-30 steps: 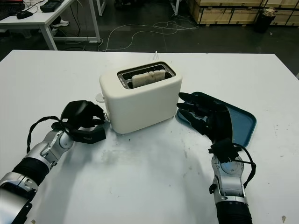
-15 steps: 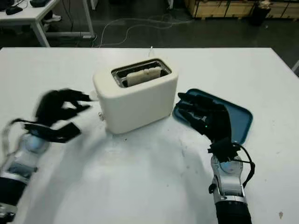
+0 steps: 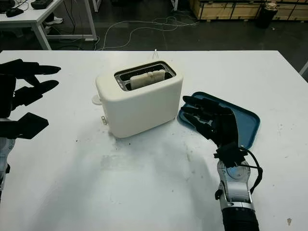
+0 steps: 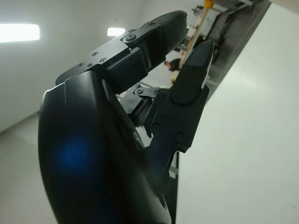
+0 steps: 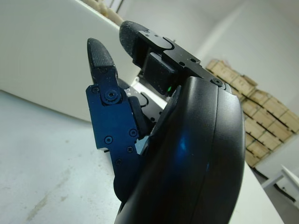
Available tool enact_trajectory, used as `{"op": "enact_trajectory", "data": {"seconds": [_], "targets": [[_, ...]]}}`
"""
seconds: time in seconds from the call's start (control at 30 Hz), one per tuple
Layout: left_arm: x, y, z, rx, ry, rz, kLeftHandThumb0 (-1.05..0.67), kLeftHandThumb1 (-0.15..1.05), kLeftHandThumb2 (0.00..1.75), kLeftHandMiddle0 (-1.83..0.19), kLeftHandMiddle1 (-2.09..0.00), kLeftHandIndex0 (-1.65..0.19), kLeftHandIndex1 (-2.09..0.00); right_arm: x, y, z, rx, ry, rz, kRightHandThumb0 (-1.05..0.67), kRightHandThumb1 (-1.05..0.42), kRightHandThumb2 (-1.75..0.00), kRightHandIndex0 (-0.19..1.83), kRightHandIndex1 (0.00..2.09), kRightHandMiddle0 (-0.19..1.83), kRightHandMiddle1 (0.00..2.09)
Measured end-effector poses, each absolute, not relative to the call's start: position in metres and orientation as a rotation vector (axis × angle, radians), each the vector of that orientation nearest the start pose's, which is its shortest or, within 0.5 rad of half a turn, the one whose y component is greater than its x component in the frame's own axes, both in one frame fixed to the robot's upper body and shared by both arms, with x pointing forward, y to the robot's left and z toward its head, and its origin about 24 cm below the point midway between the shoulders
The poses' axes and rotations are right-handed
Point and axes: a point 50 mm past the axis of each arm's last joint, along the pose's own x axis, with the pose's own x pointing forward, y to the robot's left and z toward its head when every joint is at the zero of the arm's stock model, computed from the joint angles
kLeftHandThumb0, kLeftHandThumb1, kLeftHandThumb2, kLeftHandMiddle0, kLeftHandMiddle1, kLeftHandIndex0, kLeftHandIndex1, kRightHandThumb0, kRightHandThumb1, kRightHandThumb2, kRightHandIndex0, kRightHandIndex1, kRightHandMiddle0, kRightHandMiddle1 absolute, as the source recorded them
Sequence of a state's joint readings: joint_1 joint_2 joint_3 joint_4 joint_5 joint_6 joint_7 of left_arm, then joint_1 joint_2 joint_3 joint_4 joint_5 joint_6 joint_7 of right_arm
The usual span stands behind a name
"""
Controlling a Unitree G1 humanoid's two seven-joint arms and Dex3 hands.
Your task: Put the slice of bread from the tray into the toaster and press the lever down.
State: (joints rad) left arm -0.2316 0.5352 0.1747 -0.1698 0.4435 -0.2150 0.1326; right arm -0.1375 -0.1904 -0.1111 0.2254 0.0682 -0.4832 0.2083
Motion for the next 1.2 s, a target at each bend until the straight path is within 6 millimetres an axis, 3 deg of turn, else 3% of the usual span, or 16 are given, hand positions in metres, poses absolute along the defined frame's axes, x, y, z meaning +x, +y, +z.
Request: {"op": "enact_trajectory", "data": {"seconds": [0.27, 0.5, 0.83, 1.2], "targets": [[0.274, 0.207, 0.193, 1.007, -0.660, 0.058, -0.24, 0.66, 0.00, -1.00, -1.31, -1.33, -0.02, 0.270, -0.196, 0.078, -0.169, -0.391, 0.124, -0.40, -0.87, 0.00, 1.08, 0.02, 0.99, 0.00], [0.284, 0.186, 0.183, 1.074, -0.640, -0.039, -0.26, 0.64, 0.00, -0.95, -1.48, -1.35, -0.01, 0.270, -0.196, 0.078, -0.168, -0.391, 0.123, -0.40, -0.87, 0.00, 1.08, 0.02, 0.99, 0.00], [0.296, 0.180, 0.172, 1.083, -0.674, -0.065, -0.24, 0.66, 0.00, -0.92, -1.62, -1.37, -0.01, 0.270, -0.196, 0.077, -0.167, -0.391, 0.123, -0.41, -0.87, 0.00, 1.08, 0.02, 1.00, 0.00], [0.299, 0.183, 0.171, 1.119, -0.679, -0.026, -0.22, 0.70, 0.01, -0.93, -1.54, -1.34, 0.00, 0.270, -0.196, 0.077, -0.167, -0.391, 0.125, -0.39, -0.87, 0.00, 1.08, 0.01, 0.99, 0.00]]}}
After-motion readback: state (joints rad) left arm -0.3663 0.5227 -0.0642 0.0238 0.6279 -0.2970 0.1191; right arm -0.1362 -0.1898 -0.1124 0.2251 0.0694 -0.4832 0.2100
